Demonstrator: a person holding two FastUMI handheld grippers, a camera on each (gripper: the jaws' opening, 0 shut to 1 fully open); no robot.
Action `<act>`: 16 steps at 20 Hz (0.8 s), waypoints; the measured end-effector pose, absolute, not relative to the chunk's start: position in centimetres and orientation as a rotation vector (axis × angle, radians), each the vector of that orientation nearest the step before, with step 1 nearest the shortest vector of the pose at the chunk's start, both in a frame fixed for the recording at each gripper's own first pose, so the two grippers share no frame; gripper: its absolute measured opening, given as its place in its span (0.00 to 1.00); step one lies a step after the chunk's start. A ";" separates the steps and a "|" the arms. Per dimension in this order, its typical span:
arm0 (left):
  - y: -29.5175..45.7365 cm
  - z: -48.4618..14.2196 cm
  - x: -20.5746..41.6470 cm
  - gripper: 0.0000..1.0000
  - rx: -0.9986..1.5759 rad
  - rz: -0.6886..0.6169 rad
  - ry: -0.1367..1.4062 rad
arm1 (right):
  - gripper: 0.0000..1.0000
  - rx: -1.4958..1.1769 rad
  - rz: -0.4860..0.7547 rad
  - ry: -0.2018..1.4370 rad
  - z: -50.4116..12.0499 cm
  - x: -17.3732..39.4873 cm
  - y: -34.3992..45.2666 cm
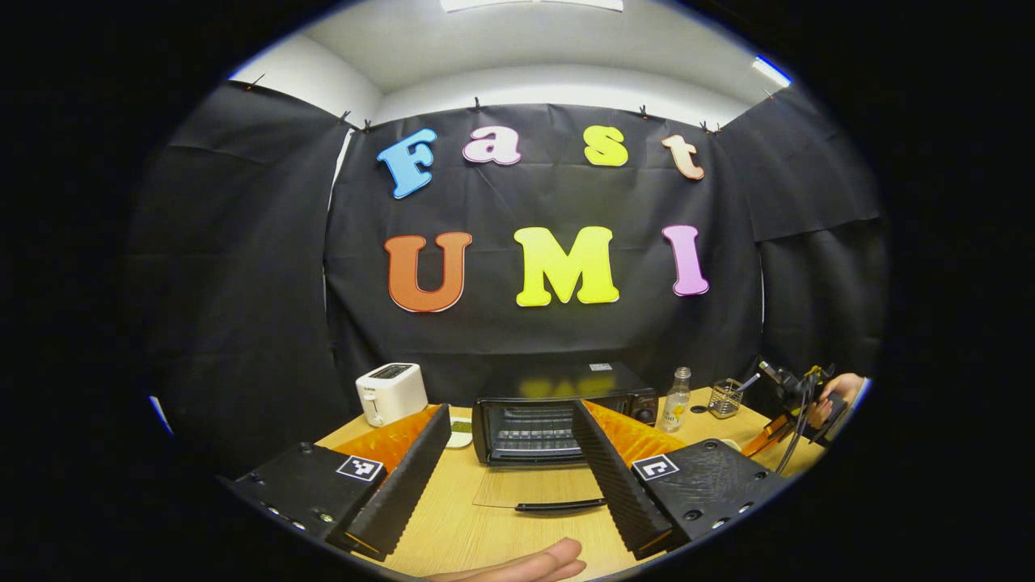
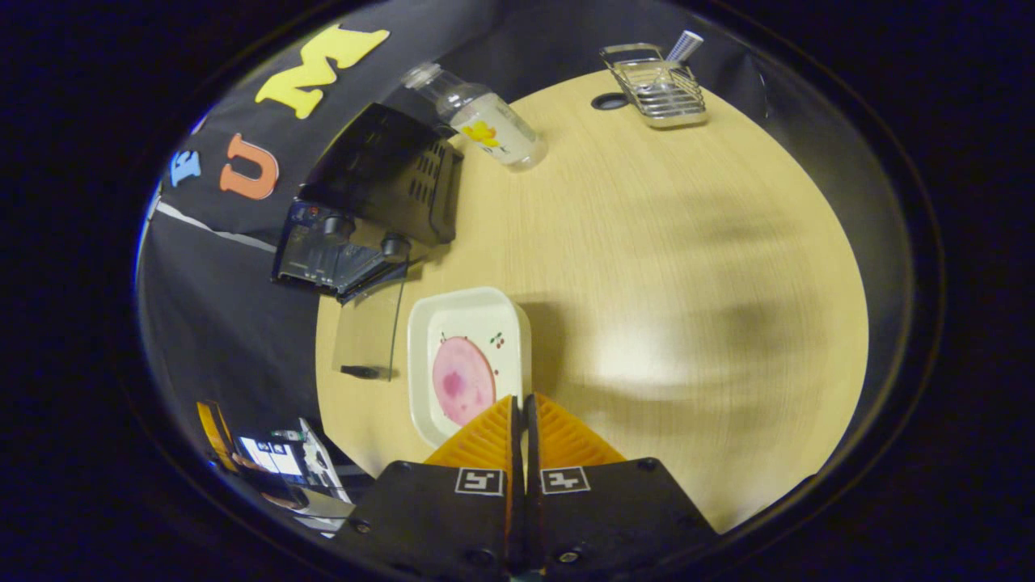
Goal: Open the electric oven with the left hand, put the food in, and close the electric oven.
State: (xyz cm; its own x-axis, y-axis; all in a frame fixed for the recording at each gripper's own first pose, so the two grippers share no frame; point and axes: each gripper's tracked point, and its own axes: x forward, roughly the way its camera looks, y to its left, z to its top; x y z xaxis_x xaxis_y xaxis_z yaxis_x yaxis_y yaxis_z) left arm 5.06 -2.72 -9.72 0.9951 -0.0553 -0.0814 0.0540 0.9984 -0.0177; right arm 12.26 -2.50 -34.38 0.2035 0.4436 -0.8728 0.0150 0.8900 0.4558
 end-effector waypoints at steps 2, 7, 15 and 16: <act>-2.0 -10.3 5.0 0.96 -0.020 -0.049 0.088 | 0.04 0.400 0.316 1.328 -32.9 11.9 -1.3; -0.3 -10.6 3.9 0.96 -0.046 -0.061 0.083 | 0.04 0.390 0.401 1.299 -29.8 11.3 4.1; 1.5 -12.3 2.9 0.96 -0.048 -0.087 0.066 | 0.00 0.353 0.520 1.277 -29.4 12.2 13.7; 1.5 -12.7 2.8 0.96 -0.048 -0.092 0.073 | 0.04 0.352 0.523 1.281 -29.7 12.3 15.0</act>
State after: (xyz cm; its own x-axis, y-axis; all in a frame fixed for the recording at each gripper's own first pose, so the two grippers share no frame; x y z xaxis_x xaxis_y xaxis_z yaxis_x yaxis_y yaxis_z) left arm 2.80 1.54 -12.68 0.9931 -0.0934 -0.0706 0.0899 0.9947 -0.0508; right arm 12.29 14.97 -29.68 0.1946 0.5524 -0.8105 -0.1732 0.8327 0.5260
